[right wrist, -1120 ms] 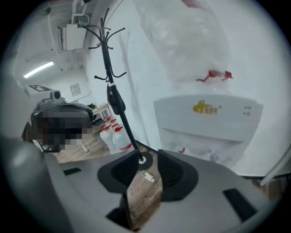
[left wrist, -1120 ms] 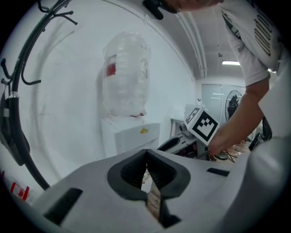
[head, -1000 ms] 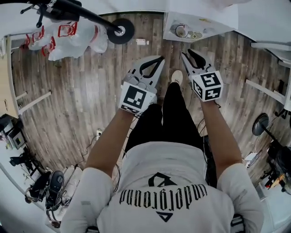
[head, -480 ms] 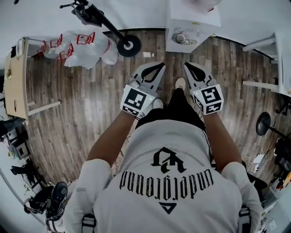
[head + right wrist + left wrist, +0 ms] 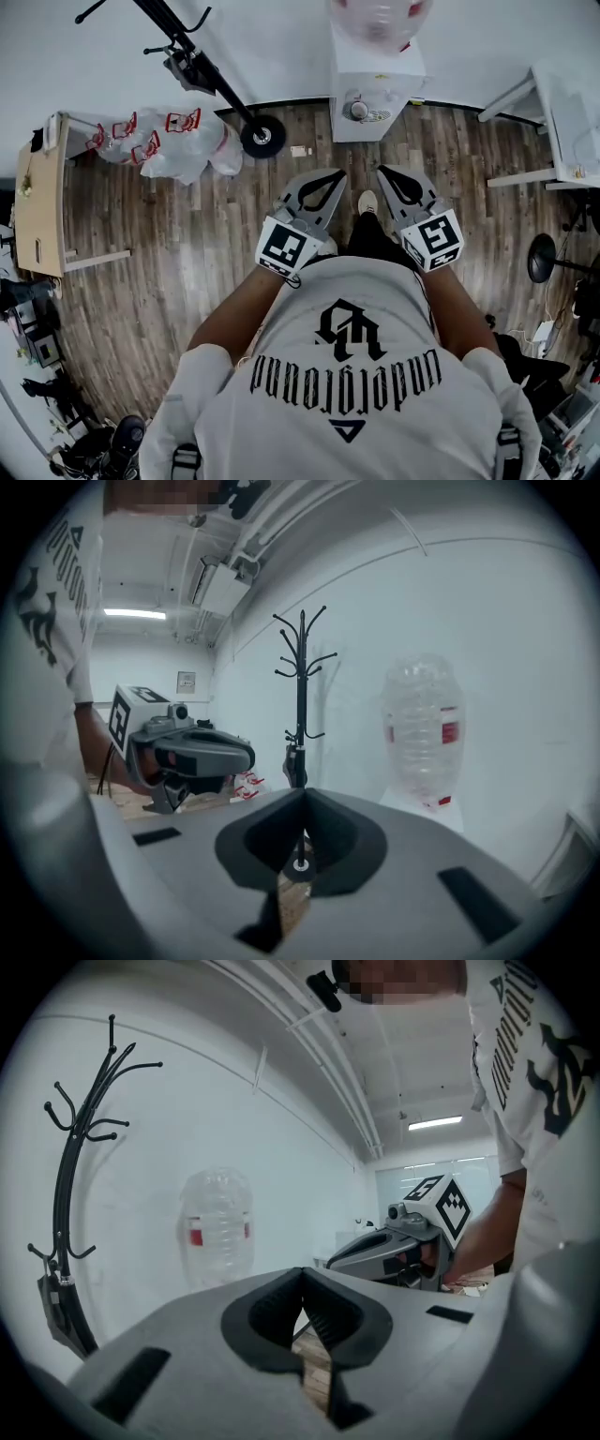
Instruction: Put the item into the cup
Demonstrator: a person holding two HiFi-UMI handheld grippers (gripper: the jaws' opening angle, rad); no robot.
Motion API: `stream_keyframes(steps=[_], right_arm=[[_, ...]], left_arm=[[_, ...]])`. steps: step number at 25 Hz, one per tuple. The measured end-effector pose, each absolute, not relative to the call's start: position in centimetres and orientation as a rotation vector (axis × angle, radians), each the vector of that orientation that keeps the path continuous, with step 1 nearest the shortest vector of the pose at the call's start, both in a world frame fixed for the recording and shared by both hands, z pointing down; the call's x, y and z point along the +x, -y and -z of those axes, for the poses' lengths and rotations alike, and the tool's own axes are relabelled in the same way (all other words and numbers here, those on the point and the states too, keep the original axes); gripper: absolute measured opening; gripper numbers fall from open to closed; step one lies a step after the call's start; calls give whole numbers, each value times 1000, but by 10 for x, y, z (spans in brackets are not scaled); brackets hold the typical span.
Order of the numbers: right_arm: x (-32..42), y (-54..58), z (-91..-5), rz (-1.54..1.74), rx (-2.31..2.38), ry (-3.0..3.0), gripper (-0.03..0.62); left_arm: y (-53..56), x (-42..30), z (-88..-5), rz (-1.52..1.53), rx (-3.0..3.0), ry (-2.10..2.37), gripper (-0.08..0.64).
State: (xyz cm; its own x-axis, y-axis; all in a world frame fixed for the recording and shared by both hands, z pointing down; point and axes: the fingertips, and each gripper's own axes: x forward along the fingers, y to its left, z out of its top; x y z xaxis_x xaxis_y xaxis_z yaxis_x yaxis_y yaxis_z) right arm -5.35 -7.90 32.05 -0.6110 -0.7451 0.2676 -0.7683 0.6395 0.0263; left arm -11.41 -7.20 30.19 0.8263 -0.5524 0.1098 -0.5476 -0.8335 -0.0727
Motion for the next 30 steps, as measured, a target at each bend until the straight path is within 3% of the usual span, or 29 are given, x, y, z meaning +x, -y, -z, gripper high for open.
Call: stream_keyframes(steps=[14,30], right_arm=[[-13,15,-269,-39,1164,2704,6],[126,-120,-262,11,1105,2763,5]], left_arm=[[21,-99,-266,156,-2992,-965,8],[-106,33,-264,173,-2936,-1081,6]])
